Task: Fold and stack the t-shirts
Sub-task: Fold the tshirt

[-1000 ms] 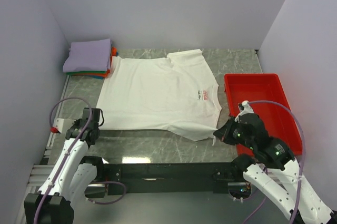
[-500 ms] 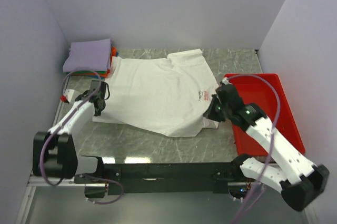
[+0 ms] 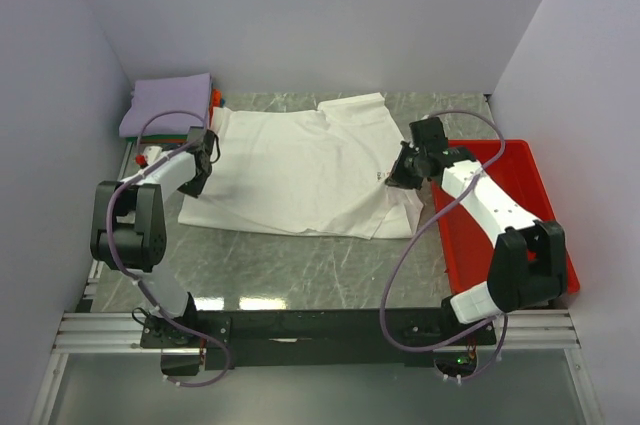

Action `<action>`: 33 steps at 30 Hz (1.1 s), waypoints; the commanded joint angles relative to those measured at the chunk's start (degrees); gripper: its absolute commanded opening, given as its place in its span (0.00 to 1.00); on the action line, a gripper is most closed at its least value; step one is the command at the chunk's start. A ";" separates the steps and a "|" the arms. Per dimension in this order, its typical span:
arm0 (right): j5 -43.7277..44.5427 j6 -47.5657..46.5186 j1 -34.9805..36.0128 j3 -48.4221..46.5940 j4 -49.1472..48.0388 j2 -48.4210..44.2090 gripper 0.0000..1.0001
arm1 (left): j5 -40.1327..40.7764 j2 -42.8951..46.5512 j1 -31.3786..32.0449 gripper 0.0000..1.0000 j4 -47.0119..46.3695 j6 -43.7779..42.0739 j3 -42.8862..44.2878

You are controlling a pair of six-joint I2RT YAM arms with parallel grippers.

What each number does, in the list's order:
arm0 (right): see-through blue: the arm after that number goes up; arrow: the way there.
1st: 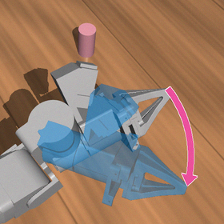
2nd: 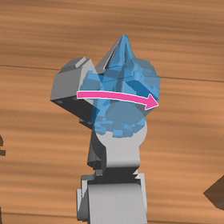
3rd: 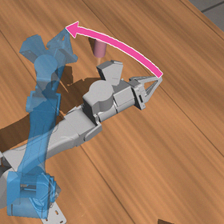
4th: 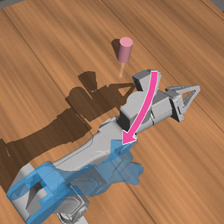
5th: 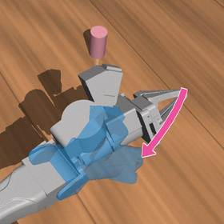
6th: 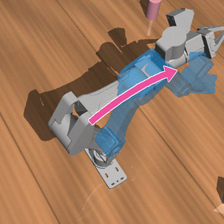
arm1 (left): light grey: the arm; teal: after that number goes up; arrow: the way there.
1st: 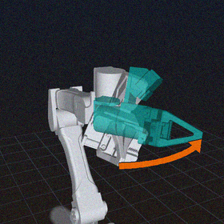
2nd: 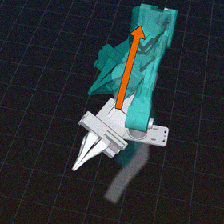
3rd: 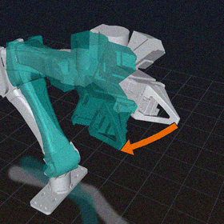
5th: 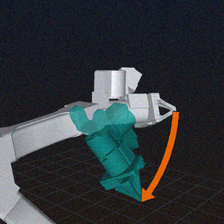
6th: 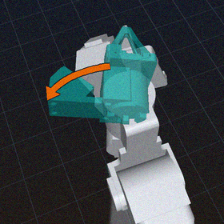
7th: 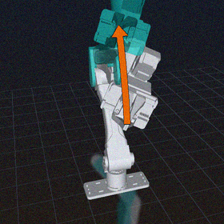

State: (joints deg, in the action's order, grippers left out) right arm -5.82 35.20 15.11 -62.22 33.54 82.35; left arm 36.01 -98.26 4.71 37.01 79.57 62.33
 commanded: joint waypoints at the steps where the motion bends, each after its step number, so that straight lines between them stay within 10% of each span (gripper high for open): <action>1: -3.57 -1.54 -2.10 -3.79 -3.83 1.41 0.00 | -0.50 0.08 -0.23 0.00 0.78 -0.12 4.03; 33: -9.73 -2.15 -12.65 2.54 -9.90 2.03 0.00 | -0.06 -6.60 -0.84 0.00 2.98 -2.05 14.93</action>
State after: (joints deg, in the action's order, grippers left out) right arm -15.03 33.80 3.55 -59.66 26.15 84.77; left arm 35.62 -104.62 4.49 39.99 78.63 75.09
